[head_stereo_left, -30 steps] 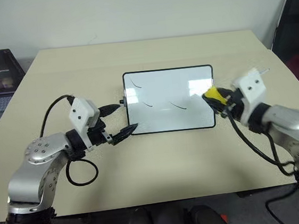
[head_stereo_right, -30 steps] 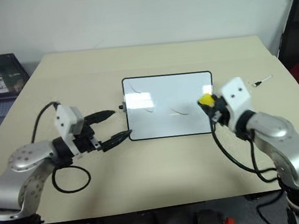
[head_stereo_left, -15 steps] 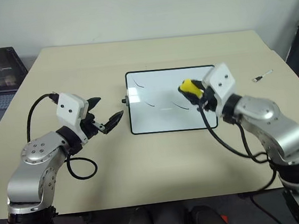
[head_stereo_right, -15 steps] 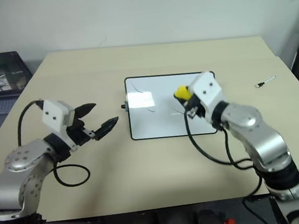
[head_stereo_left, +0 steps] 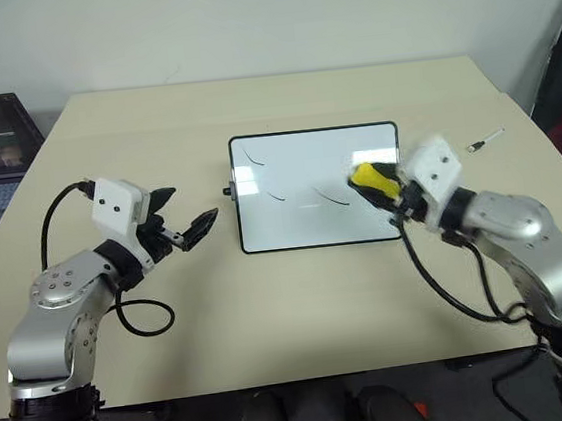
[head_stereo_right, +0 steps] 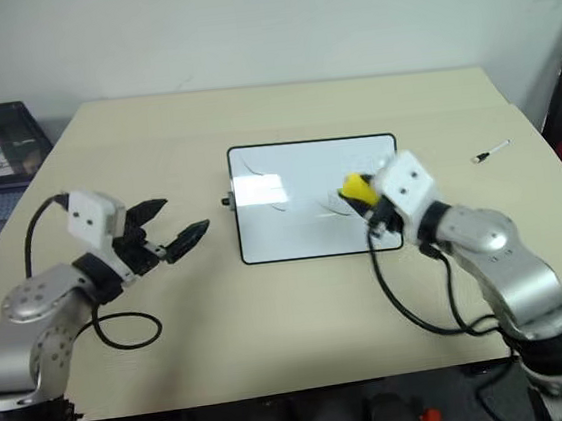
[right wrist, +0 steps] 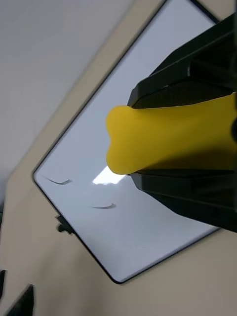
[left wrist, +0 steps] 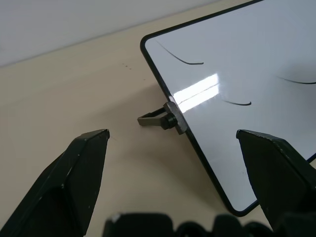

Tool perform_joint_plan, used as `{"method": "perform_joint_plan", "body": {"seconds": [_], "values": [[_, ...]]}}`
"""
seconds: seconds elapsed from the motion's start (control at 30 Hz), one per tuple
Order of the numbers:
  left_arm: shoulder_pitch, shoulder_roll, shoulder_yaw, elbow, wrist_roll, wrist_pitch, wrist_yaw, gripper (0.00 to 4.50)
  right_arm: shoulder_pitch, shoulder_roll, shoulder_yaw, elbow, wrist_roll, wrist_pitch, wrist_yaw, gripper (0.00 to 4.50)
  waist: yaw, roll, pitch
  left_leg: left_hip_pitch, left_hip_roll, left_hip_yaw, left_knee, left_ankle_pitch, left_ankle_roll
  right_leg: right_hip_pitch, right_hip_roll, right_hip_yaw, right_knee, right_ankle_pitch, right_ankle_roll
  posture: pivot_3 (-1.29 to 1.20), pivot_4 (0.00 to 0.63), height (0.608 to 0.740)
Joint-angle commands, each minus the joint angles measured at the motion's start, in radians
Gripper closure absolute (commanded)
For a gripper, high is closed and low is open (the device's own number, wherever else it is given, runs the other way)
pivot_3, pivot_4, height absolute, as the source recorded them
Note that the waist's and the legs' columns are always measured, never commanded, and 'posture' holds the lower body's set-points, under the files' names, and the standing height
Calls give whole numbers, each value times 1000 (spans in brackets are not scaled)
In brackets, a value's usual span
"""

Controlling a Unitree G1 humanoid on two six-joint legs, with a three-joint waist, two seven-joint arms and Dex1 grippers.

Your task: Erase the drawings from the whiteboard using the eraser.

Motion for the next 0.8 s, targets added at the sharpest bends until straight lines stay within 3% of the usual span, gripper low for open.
{"method": "perform_joint_plan", "body": {"seconds": [0.03,0.37,0.8], "values": [[-32,6,21,7,17,-45,6,0,-99,61,69,108,-82,-86,-19,3191,3,0,0,0,0,0,0,0,0,0,0,0,0,0,0,0,150,740],[-92,-33,6,44,79,-74,100,0,-389,306,220,624,-286,-343,-53,3191,5,0,0,-1,0,0,0,0,0,0,-1,-1,-1,0,0,0,150,740],[-94,-32,-9,27,76,-58,92,0,-689,481,216,1178,-404,-545,-98,3192,3,0,0,-1,1,0,0,0,0,-2,-3,0,0,0,0,0,150,740]]}}
